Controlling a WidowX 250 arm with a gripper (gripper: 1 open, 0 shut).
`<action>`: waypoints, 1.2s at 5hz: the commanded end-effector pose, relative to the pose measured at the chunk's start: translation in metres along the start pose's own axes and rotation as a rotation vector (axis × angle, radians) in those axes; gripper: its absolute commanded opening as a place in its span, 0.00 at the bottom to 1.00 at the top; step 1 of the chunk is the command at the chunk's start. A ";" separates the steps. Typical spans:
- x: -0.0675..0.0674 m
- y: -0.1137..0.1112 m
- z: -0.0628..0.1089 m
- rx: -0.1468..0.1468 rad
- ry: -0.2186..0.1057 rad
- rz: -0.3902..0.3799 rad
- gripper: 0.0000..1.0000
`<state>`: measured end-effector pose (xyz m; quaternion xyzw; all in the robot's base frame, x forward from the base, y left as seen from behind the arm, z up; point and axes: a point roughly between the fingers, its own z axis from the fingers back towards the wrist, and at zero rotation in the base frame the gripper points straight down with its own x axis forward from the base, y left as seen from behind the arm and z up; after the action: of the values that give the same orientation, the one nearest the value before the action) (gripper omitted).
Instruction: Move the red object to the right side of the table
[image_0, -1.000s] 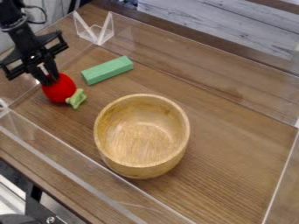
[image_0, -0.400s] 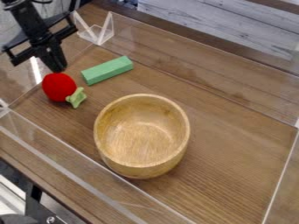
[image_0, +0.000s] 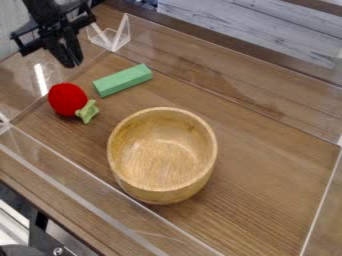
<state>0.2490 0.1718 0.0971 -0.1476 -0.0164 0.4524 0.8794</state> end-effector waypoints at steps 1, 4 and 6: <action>0.017 0.002 0.018 -0.001 -0.045 -0.079 0.00; 0.040 0.002 0.009 0.017 -0.033 -0.110 0.00; 0.044 -0.002 0.000 0.027 -0.036 -0.077 1.00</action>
<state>0.2747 0.2006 0.0799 -0.1355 -0.0107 0.4213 0.8967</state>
